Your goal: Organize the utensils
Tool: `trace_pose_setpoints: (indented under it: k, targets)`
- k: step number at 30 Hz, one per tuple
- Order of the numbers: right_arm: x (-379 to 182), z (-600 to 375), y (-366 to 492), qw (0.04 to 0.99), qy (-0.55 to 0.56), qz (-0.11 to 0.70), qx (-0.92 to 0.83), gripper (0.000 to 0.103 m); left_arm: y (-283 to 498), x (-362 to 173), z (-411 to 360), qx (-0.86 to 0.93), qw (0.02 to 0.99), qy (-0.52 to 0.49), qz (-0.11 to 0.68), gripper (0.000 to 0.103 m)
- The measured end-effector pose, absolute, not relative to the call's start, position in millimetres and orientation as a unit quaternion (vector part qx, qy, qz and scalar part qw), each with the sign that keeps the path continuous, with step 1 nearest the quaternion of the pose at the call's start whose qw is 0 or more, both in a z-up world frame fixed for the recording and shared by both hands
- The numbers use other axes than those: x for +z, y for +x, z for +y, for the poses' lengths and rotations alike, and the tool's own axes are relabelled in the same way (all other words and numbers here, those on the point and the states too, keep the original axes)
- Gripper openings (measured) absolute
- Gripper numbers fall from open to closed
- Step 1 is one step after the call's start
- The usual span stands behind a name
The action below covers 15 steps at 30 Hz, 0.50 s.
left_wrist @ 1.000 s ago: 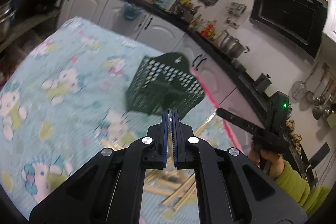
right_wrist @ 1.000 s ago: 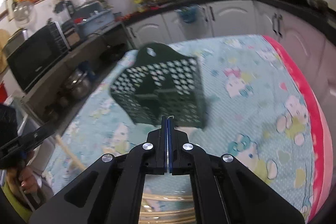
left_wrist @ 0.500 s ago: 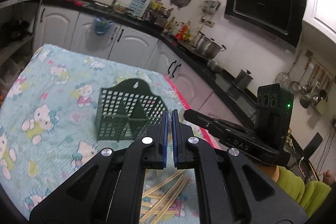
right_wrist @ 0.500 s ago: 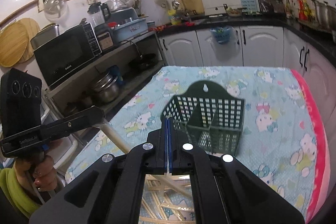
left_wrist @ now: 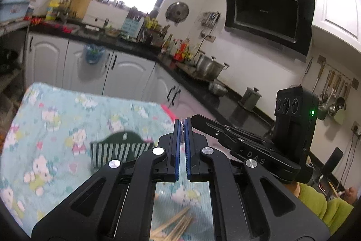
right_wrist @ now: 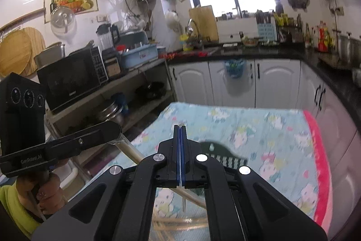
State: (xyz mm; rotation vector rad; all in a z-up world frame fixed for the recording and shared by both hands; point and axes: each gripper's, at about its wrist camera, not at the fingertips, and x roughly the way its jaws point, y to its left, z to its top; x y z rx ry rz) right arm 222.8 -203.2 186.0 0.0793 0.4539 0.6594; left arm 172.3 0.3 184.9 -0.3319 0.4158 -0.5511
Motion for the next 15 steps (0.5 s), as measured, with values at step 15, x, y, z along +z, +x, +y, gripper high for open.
trace_pose_setpoints:
  k: [15]
  targets:
    - [207, -204, 275, 0.941, 0.049, 0.193, 0.274, 0.001, 221, 211, -13, -0.215, 0.951, -0.127, 0.183, 0.002]
